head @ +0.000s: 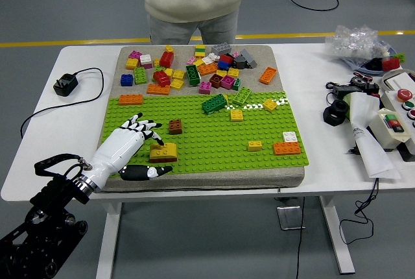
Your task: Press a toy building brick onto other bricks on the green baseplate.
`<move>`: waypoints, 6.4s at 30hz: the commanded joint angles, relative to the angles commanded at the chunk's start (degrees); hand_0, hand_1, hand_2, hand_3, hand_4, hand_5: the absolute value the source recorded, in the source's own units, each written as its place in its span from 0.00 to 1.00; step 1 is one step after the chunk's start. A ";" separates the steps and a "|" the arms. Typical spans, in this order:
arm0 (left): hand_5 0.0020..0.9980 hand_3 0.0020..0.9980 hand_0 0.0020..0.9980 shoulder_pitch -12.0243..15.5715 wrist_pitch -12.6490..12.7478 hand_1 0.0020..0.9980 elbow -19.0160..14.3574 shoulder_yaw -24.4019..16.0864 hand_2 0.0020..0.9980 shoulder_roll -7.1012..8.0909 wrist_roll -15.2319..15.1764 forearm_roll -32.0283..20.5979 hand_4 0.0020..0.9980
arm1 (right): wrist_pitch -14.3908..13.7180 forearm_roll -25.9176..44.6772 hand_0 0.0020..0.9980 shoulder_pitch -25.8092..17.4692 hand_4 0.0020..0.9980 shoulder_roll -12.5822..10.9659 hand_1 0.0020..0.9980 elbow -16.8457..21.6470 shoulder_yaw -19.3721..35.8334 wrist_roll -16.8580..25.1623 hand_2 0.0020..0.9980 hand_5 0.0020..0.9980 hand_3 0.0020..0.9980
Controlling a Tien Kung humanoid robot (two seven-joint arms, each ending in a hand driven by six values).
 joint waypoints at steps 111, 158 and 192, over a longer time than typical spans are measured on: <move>0.65 0.58 1.00 0.43 -1.54 0.84 -5.69 -4.87 0.82 0.45 -0.53 -3.06 0.90 | 0.06 0.20 0.80 -0.11 1.00 -0.14 0.73 0.00 -0.22 0.35 0.76 0.67 0.74; 0.06 0.83 0.83 -14.33 -28.79 0.78 3.74 -11.41 0.77 1.13 5.32 0.00 0.89 | 0.68 0.66 0.80 1.08 1.00 -0.72 0.73 0.00 -0.44 0.56 0.75 0.67 0.74; 0.00 0.80 0.86 -18.90 -27.00 0.78 17.71 -11.70 0.64 -3.51 7.04 0.00 0.76 | 0.56 0.03 0.80 1.31 1.00 -1.01 0.73 0.00 -1.02 0.58 0.75 0.67 0.74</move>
